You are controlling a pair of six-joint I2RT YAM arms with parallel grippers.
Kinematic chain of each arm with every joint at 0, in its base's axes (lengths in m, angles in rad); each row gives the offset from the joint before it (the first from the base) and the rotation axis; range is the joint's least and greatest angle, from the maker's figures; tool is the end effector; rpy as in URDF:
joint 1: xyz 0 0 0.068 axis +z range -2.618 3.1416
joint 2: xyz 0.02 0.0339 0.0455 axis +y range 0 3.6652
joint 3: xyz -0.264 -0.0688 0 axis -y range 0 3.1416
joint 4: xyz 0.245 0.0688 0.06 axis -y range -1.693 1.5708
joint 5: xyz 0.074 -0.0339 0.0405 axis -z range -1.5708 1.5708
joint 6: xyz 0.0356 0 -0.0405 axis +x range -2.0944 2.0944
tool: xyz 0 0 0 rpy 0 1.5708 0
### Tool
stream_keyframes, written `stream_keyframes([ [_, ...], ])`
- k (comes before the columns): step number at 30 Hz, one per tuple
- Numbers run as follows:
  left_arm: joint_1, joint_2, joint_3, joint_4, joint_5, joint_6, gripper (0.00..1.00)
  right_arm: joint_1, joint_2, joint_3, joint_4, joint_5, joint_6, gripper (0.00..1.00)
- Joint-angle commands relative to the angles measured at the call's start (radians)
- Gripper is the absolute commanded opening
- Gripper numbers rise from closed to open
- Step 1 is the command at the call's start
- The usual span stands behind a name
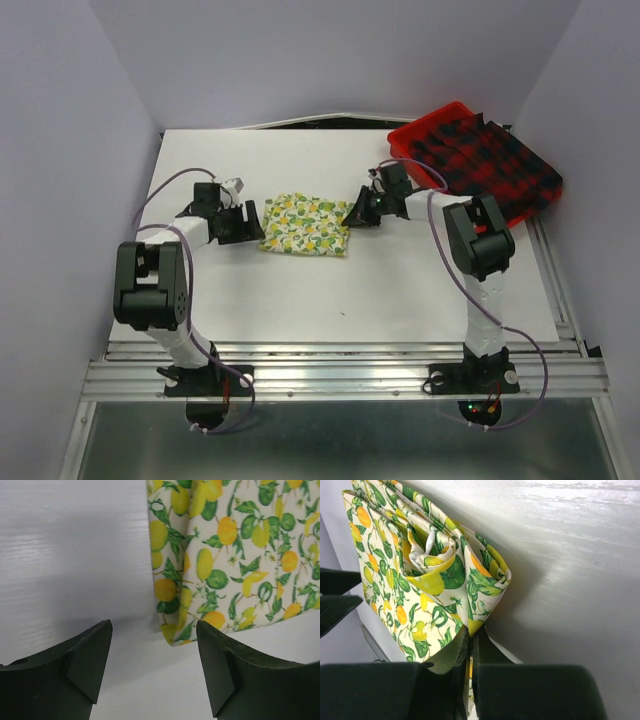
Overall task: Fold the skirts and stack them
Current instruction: Neatly place the folded skirt to the corner
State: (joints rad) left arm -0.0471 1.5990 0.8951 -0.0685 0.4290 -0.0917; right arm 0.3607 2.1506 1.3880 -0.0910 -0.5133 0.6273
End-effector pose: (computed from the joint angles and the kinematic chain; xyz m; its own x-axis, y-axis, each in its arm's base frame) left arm 0.3282 -0.0303 0.1903 -0.7253 -0.0492 -0.6866 0.2751 0.8936 -0.3546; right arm 0.4170 0.1760 0.1293 -0.9286 0.1962 -0.3149 -0.0795 0.7238 0.6854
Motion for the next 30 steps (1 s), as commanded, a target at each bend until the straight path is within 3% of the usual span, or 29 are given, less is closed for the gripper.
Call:
stream_keyframes([
  [1, 0.032, 0.126, 0.106, 0.007, -0.026, -0.005, 0.79, 0.004, 0.066, 0.019, -0.029, 0.030, -0.058, 0.01],
  [6, 0.038, 0.248, 0.186, 0.035, 0.117, -0.032, 0.73, 0.014, 0.069, 0.029, -0.032, 0.050, -0.038, 0.01],
  [13, 0.079, 0.231, 0.042, 0.150, 0.272, -0.132, 0.75, 0.014, 0.069, 0.031, -0.029, 0.074, -0.002, 0.01],
  [17, 0.084, 0.211, 0.010, 0.138, 0.246, -0.154, 0.72, 0.014, 0.072, 0.040, -0.026, 0.070, 0.020, 0.01],
  [20, 0.082, 0.222, 0.024, 0.107, 0.218, -0.187, 0.62, 0.014, 0.074, 0.045, -0.018, 0.064, 0.034, 0.01],
  [24, 0.056, 0.245, 0.071, 0.032, 0.163, -0.177, 0.55, 0.014, 0.075, 0.046, -0.013, 0.064, 0.043, 0.01],
  [30, 0.052, 0.274, 0.125, 0.006, 0.129, -0.201, 0.51, 0.014, 0.087, 0.054, -0.006, 0.062, 0.043, 0.01],
])
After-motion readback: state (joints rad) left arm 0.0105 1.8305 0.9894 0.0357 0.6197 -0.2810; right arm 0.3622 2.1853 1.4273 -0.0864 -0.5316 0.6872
